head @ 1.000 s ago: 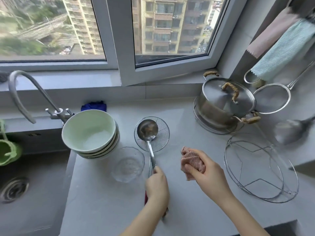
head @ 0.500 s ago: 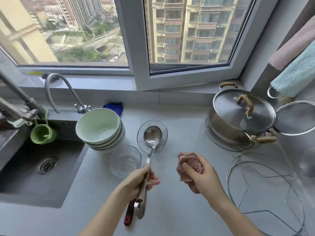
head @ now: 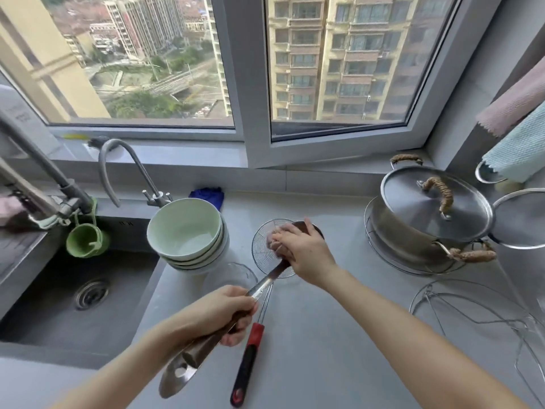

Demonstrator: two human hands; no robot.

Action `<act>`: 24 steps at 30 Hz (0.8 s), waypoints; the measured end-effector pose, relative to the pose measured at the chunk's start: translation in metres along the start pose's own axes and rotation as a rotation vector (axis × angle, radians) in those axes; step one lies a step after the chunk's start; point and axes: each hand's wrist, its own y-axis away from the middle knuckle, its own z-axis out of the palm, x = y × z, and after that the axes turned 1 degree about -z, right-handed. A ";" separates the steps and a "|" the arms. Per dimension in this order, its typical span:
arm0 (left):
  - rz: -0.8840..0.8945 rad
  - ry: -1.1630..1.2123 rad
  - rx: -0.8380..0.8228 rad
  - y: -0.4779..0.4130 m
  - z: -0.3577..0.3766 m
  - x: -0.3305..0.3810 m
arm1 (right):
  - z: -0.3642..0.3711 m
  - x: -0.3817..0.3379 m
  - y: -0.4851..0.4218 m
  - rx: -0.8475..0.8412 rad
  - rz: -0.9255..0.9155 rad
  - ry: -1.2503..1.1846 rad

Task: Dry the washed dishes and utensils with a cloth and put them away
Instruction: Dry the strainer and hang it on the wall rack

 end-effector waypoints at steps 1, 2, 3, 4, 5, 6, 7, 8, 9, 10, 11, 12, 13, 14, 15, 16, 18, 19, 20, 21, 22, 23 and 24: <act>-0.001 -0.004 -0.013 0.001 -0.002 0.001 | -0.001 0.006 -0.003 0.020 -0.066 0.091; 0.003 0.008 -0.019 0.002 -0.004 0.002 | -0.003 0.011 -0.005 0.047 -0.137 0.193; 0.012 0.029 -0.018 0.001 -0.005 0.003 | -0.007 0.015 -0.008 0.079 -0.178 0.286; 0.028 0.047 -0.017 0.000 -0.006 0.004 | -0.011 0.017 -0.010 0.115 -0.185 0.360; 0.048 0.054 -0.016 -0.001 -0.007 0.005 | -0.014 0.017 -0.013 0.167 -0.156 0.423; 0.070 0.052 -0.018 -0.003 -0.008 0.006 | -0.015 0.014 -0.015 0.214 -0.087 0.480; 0.091 0.042 -0.020 -0.005 -0.007 0.008 | -0.015 0.009 -0.017 0.249 0.008 0.529; 0.110 0.023 -0.023 -0.007 -0.006 0.011 | -0.013 0.004 -0.019 0.260 0.119 0.556; 0.125 0.001 -0.021 -0.009 -0.005 0.012 | -0.009 -0.004 -0.019 0.241 0.236 0.541; 0.133 -0.020 -0.013 -0.011 -0.004 0.013 | -0.005 -0.013 -0.020 0.180 0.366 0.460; 0.134 -0.042 -0.002 -0.012 -0.004 0.012 | -0.001 -0.021 -0.019 0.094 0.498 0.331; 0.133 -0.070 0.009 -0.013 -0.004 0.010 | 0.002 -0.025 -0.017 0.039 0.595 0.181; 0.135 -0.096 0.018 -0.014 -0.006 0.008 | 0.003 -0.024 -0.014 0.021 0.632 0.057; 0.139 -0.117 0.024 -0.013 -0.009 0.006 | 0.001 -0.021 -0.010 0.012 0.601 -0.013; 0.139 -0.129 0.024 -0.012 -0.014 0.005 | -0.003 -0.018 -0.006 -0.014 0.507 -0.033; 0.140 -0.141 0.018 -0.010 -0.018 0.004 | -0.011 -0.014 -0.002 -0.044 0.365 -0.004; 0.148 -0.165 -0.005 -0.008 -0.024 0.004 | -0.030 0.003 0.001 -0.079 0.045 0.216; 0.150 -0.165 -0.015 -0.007 -0.025 0.004 | -0.041 0.012 0.000 -0.065 -0.078 0.386; 0.149 -0.154 -0.026 -0.007 -0.025 0.005 | -0.050 0.016 -0.002 -0.056 -0.141 0.539; 0.150 -0.134 -0.037 -0.006 -0.026 0.006 | -0.056 0.015 -0.004 -0.050 -0.163 0.666; 0.157 -0.117 -0.047 -0.005 -0.027 0.007 | -0.060 0.010 -0.006 -0.039 -0.154 0.757; 0.172 -0.113 -0.054 -0.005 -0.028 0.008 | -0.062 0.004 -0.007 -0.009 -0.122 0.806; 0.191 -0.130 -0.052 -0.004 -0.028 0.009 | -0.062 -0.002 -0.008 0.040 -0.073 0.811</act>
